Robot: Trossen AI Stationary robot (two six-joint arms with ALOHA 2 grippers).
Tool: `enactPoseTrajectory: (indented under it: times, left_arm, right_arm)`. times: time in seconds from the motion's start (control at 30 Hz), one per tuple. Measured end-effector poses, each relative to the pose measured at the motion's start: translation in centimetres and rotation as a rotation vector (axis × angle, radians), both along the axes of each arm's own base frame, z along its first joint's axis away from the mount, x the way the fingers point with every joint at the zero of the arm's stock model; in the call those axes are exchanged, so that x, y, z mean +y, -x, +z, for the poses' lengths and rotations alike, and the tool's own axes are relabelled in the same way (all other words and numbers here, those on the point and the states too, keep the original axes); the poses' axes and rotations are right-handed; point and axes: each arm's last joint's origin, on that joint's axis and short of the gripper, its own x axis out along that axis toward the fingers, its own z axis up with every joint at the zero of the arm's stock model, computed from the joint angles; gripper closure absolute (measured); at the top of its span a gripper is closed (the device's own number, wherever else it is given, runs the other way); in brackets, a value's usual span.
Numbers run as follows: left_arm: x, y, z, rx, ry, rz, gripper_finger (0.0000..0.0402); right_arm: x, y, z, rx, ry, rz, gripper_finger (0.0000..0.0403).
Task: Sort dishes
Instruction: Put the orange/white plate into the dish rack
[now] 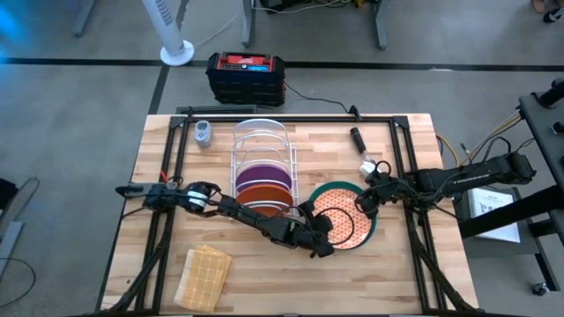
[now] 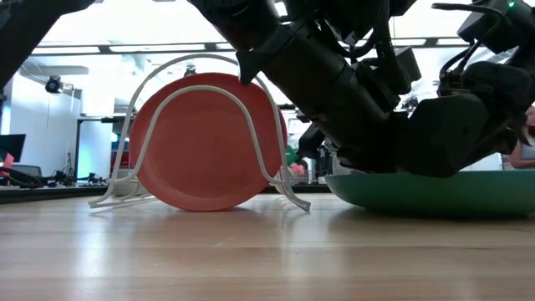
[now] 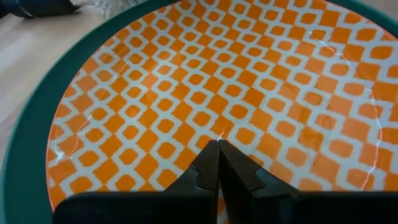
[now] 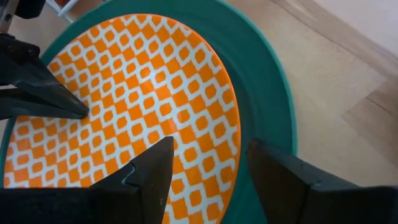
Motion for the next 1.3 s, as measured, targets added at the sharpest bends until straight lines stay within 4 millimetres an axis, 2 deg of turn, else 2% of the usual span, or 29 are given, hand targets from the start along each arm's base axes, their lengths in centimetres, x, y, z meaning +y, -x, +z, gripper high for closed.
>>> enactPoseTrajectory:
  times: [1.3]
  left_arm:
    - [0.0, 0.0, -0.02, 0.002, -0.018, -0.003, 0.0401]
  right_arm:
    - [-0.05, 0.26, -0.81, 0.022, 0.033, 0.027, 0.0202]
